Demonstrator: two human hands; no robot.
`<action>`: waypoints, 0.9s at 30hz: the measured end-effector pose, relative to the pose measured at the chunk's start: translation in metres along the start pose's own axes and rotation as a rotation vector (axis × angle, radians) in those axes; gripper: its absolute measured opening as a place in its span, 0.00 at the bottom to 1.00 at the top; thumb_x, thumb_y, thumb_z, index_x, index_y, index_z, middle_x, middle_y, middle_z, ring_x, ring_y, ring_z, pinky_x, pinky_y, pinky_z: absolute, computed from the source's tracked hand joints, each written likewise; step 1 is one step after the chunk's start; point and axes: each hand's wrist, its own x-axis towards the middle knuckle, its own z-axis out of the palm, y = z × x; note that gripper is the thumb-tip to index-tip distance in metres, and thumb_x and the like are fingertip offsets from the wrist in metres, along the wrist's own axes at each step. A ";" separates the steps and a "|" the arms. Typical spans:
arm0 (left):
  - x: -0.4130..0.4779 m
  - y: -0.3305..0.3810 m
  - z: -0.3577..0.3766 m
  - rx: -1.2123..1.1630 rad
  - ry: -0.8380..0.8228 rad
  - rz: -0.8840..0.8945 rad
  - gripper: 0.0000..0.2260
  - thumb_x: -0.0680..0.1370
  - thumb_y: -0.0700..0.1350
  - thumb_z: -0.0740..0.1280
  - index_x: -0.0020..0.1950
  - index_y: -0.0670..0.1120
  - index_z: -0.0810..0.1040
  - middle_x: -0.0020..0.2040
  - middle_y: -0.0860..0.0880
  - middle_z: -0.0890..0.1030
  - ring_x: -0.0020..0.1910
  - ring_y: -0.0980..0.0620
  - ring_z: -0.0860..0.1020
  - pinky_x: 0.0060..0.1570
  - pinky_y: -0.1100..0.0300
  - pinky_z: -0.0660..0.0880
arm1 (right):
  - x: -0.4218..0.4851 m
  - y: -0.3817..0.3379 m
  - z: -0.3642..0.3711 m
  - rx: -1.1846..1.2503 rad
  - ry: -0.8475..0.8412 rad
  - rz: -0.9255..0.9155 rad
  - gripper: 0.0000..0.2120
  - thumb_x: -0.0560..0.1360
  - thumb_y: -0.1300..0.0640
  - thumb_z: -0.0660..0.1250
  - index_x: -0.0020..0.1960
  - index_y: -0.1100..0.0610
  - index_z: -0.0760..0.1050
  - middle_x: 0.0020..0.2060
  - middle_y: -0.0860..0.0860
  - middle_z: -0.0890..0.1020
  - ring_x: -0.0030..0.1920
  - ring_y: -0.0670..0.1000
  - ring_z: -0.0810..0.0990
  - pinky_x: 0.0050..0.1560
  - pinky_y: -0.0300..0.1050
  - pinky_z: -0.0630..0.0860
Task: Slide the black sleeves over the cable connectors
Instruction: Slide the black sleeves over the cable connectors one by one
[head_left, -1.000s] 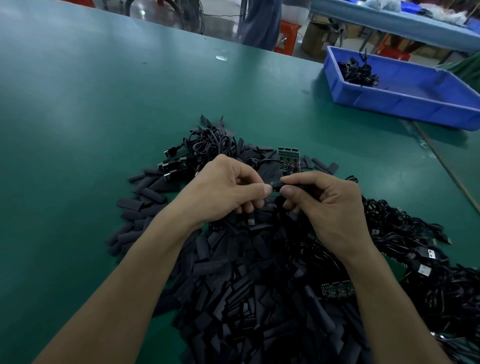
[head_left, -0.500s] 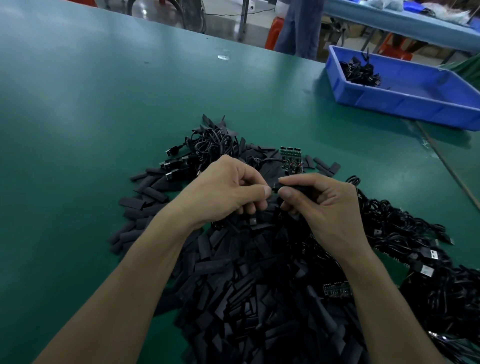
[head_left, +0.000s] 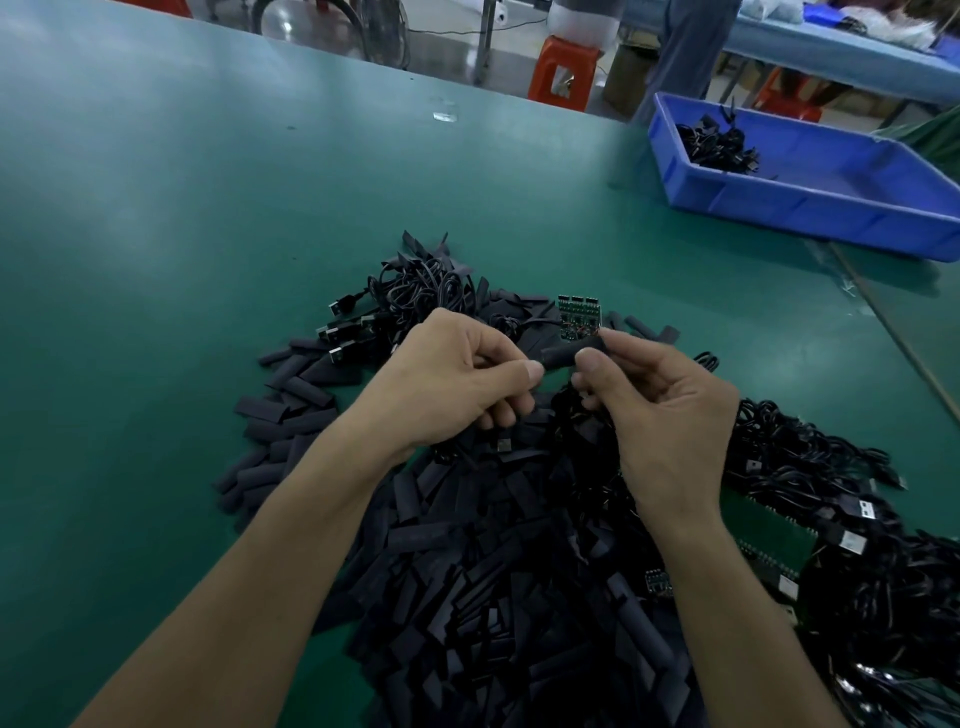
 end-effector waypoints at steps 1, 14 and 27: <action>0.000 0.000 0.001 0.004 0.000 0.006 0.08 0.79 0.43 0.72 0.40 0.45 0.84 0.33 0.48 0.85 0.29 0.55 0.81 0.30 0.67 0.74 | -0.001 0.000 0.002 0.012 0.009 0.005 0.10 0.73 0.60 0.76 0.51 0.48 0.83 0.38 0.49 0.87 0.38 0.49 0.86 0.40 0.38 0.80; -0.002 -0.003 0.012 -0.067 -0.044 0.044 0.07 0.79 0.42 0.71 0.43 0.43 0.85 0.34 0.47 0.85 0.30 0.55 0.80 0.30 0.66 0.76 | -0.002 -0.010 0.012 -0.099 0.038 -0.095 0.12 0.74 0.58 0.76 0.52 0.44 0.82 0.41 0.45 0.87 0.41 0.48 0.86 0.47 0.43 0.83; -0.003 0.003 -0.012 0.320 0.030 0.151 0.10 0.81 0.52 0.68 0.39 0.55 0.82 0.32 0.55 0.82 0.26 0.48 0.75 0.26 0.58 0.72 | 0.031 -0.025 -0.001 -0.056 -0.010 -0.076 0.07 0.78 0.61 0.71 0.50 0.50 0.77 0.37 0.49 0.86 0.37 0.51 0.86 0.39 0.45 0.82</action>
